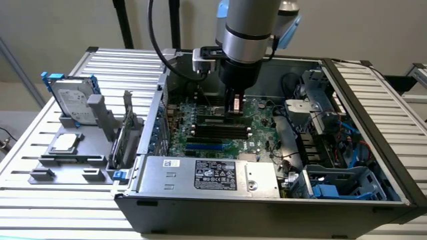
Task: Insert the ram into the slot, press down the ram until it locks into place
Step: 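Insert the ram into the slot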
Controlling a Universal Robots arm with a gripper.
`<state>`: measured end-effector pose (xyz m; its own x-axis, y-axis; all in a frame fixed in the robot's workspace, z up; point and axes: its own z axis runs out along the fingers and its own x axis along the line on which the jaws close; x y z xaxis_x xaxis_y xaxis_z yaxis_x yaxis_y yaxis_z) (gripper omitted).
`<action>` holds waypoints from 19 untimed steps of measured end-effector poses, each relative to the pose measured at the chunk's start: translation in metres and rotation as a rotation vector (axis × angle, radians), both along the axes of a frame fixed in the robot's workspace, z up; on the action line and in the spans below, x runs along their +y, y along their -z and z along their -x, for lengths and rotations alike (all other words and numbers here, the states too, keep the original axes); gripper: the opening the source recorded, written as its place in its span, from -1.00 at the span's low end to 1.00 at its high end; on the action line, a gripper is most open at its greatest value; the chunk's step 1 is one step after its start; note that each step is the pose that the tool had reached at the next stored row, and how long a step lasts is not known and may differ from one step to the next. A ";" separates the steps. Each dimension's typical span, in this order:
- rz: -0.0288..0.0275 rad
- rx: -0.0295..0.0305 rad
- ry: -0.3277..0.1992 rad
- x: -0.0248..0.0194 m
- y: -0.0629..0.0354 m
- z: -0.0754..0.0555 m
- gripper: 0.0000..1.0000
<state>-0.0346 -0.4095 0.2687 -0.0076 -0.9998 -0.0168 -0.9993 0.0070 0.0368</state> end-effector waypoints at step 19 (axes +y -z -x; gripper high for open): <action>0.0000 0.0010 0.000 0.0060 0.0317 0.000 -0.73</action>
